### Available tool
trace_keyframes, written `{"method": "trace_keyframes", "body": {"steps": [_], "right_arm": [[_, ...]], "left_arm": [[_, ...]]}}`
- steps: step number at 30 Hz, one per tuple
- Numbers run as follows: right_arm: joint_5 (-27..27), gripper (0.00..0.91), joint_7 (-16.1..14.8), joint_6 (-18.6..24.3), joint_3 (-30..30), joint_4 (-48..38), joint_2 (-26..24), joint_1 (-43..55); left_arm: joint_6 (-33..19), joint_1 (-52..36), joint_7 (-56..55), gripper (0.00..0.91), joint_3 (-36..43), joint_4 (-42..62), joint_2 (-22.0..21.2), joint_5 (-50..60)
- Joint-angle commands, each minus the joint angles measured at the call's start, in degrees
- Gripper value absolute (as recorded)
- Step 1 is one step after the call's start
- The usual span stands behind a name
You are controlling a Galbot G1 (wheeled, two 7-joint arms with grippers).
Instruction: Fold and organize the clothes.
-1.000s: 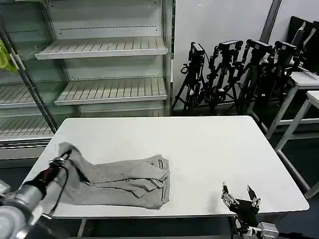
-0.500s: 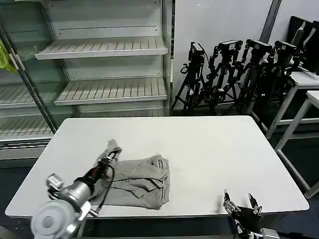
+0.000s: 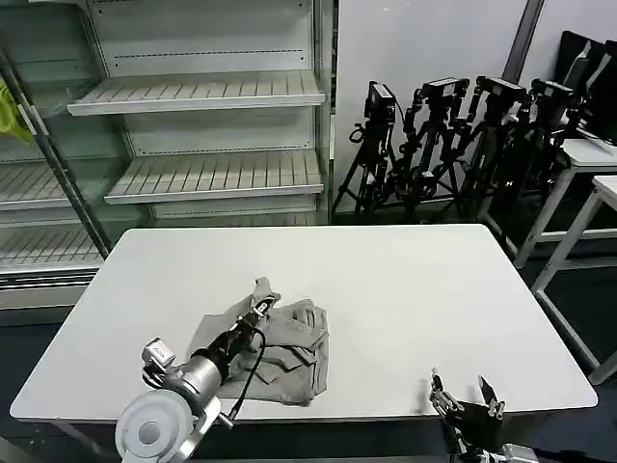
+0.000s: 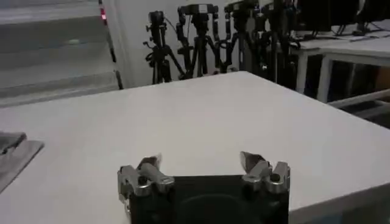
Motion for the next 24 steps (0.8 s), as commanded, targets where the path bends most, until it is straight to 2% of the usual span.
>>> {"method": "trace_keyframes", "body": {"steps": [1, 11, 15, 18, 21, 24], "right_arm": [[-1.01, 0.907, -0.09, -0.26, -1.94, 1.13, -0.13, 1.0], [-1.77, 0.907, -0.28, -0.51, -2.74, 2.26, -1.18, 2.99], [-1.75, 0.907, -0.4, -0.49, -2.65, 2.87, -1.62, 2.9], [-1.76, 0.907, -0.5, -0.42, -2.3, 3.15, -2.27, 2.66], [-1.6, 0.907, -0.55, -0.33, -1.9, 3.39, -2.79, 2.36], [-1.35, 0.907, -0.64, -0.26, -1.5, 3.68, -3.2, 2.06]], "left_arm": [[2.42, 5.02, 5.36, 0.907, 0.69, -6.55, 0.86, 4.08], [4.83, 12.01, 4.98, 0.907, -5.03, -14.13, 3.67, 3.49], [5.2, 11.8, 4.07, 0.907, -11.83, -12.23, 4.61, 4.9], [6.7, 11.6, 6.6, 0.907, -18.53, -9.14, 7.33, 9.55], [6.78, 11.24, 11.17, 0.907, -20.72, -3.85, 10.79, 15.53], [6.8, 11.3, 14.33, 0.907, -20.3, 0.31, 12.64, 29.56]]}}
